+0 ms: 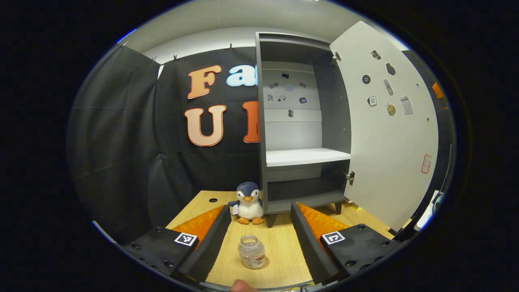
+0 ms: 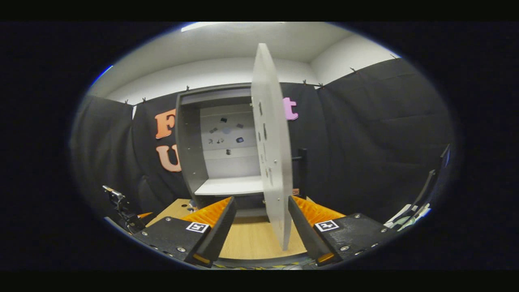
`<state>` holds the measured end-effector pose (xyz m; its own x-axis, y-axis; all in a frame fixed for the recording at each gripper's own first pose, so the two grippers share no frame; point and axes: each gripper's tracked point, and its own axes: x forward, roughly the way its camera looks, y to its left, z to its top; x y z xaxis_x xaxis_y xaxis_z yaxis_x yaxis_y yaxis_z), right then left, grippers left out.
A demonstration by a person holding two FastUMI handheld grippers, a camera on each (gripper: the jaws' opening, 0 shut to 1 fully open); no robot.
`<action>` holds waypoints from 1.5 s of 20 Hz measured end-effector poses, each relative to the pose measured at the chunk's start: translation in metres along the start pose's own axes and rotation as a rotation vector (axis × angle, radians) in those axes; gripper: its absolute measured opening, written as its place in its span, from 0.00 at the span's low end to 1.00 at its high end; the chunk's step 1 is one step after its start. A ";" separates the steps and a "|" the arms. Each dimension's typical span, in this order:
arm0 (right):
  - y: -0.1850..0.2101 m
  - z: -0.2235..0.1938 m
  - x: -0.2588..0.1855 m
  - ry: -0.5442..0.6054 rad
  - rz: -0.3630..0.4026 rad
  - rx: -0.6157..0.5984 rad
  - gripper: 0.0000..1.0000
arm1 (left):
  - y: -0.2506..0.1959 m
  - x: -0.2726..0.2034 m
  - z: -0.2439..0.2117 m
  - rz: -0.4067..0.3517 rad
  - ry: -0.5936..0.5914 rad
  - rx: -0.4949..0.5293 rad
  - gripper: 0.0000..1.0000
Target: Open the cabinet door with the right hand, grasp the bottle in the cabinet with the left hand and place it on the coaster, then close the cabinet door with the right hand.
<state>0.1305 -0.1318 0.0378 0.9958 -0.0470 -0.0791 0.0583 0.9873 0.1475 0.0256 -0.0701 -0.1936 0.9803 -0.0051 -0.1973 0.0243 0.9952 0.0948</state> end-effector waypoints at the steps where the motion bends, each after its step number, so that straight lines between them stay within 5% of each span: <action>1: -0.015 0.002 0.001 -0.005 -0.015 0.001 0.81 | -0.003 -0.001 0.002 -0.007 0.000 -0.002 0.96; 4: -0.056 0.001 0.008 -0.001 -0.060 0.000 0.88 | -0.010 -0.008 0.006 -0.031 0.000 -0.029 0.96; 8: -0.090 -0.006 0.029 0.022 -0.077 0.029 0.86 | -0.003 -0.005 0.012 -0.008 0.010 -0.037 0.96; 11: -0.096 -0.012 0.048 0.028 -0.044 0.027 0.87 | 0.001 0.001 0.017 0.009 0.011 -0.045 0.96; 12: -0.094 -0.015 0.056 0.039 -0.025 0.031 0.94 | 0.004 0.004 0.017 0.021 0.015 -0.043 0.96; 15: -0.094 -0.024 0.062 0.054 -0.007 0.038 0.88 | 0.008 0.008 0.022 0.035 0.013 -0.044 0.96; 19: -0.078 -0.025 0.064 0.037 0.013 0.044 0.86 | 0.012 0.011 0.018 0.035 0.020 -0.039 0.96; 20: -0.068 -0.026 0.064 0.035 0.030 0.051 0.95 | 0.012 0.012 0.018 0.033 0.021 -0.043 0.96; 21: -0.057 -0.026 0.065 0.036 0.051 0.062 0.86 | 0.013 0.012 0.019 0.034 0.021 -0.045 0.96; 22: -0.045 -0.028 0.067 0.037 0.078 0.073 0.95 | 0.012 0.014 0.019 0.032 0.020 -0.045 0.96; 23: -0.032 -0.030 0.069 0.035 0.107 0.082 0.86 | 0.011 0.016 0.022 0.029 0.017 -0.043 0.96; 30: 0.050 -0.038 0.089 0.049 0.276 0.063 0.86 | 0.029 0.016 0.034 0.043 -0.021 -0.050 0.96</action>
<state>0.2194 -0.0806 0.0003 0.9701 0.2307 -0.0749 -0.2083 0.9505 0.2305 0.0482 -0.0448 -0.1611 0.9842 0.0361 -0.1731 -0.0272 0.9982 0.0534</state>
